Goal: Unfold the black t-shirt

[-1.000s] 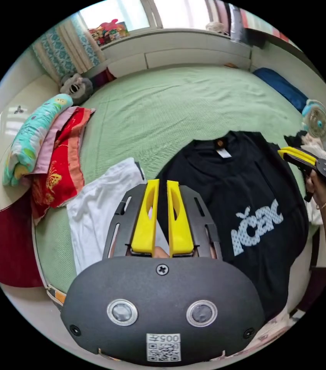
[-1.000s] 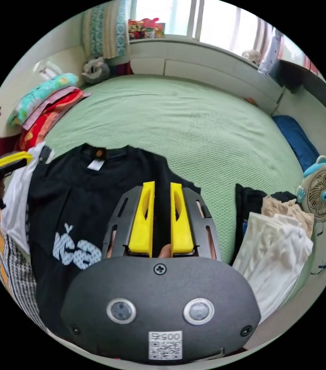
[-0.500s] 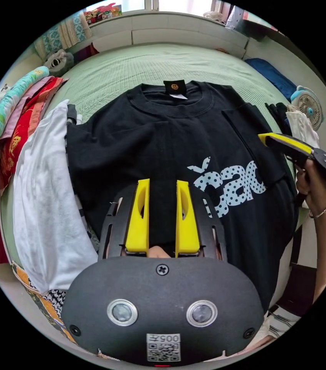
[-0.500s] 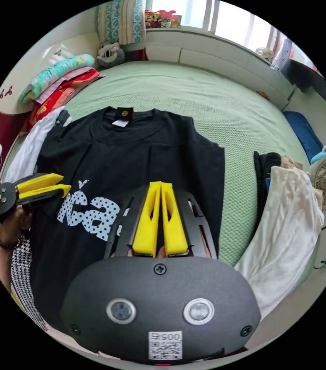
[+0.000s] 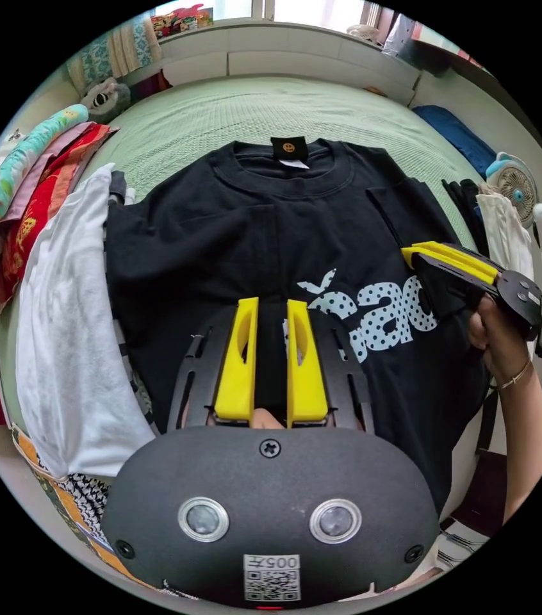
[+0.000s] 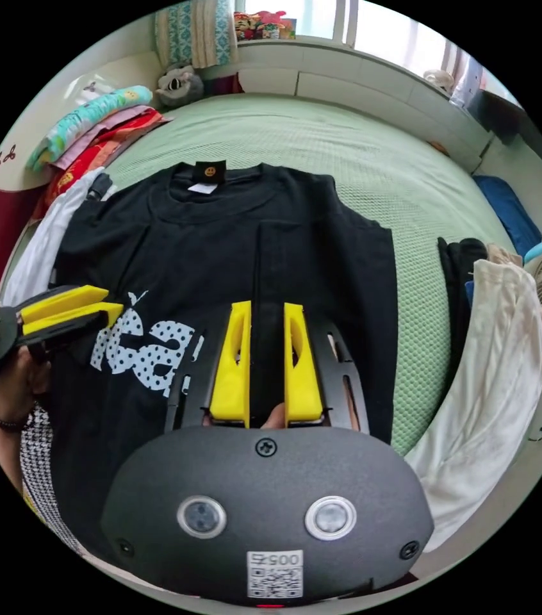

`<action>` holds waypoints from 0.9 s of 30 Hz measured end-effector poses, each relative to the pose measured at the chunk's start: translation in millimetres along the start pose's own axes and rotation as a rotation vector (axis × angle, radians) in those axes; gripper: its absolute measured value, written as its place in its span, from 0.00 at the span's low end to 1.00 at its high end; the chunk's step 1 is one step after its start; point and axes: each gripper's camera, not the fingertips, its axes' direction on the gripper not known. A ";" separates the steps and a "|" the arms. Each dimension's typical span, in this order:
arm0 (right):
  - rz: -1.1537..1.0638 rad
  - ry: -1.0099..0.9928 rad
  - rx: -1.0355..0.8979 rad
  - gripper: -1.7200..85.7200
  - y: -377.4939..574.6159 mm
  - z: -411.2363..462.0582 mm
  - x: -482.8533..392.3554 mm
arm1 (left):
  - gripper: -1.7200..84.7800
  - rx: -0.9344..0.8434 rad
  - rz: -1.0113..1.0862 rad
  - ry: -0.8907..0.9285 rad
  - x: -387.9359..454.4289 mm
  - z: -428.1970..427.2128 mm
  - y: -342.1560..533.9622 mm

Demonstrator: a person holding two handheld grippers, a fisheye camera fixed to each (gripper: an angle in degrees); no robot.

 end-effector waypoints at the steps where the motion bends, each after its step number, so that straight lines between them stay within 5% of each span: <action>1: 0.017 0.034 -0.001 0.04 1.6 -2.3 3.0 | 0.10 -0.002 0.002 0.013 -2.8 -1.0 0.4; 10: 0.170 -0.138 0.100 0.00 15.2 -67.1 83.7 | 0.03 0.067 -0.011 0.102 -59.4 -67.8 16.4; 20: 0.535 -0.119 0.153 0.01 88.2 -133.9 234.4 | 0.02 0.180 -0.471 -0.046 -210.1 -137.3 119.2; 27: 0.479 -0.070 0.259 0.01 128.3 -173.8 207.4 | 0.01 0.163 -0.352 -0.077 -164.4 -150.4 171.2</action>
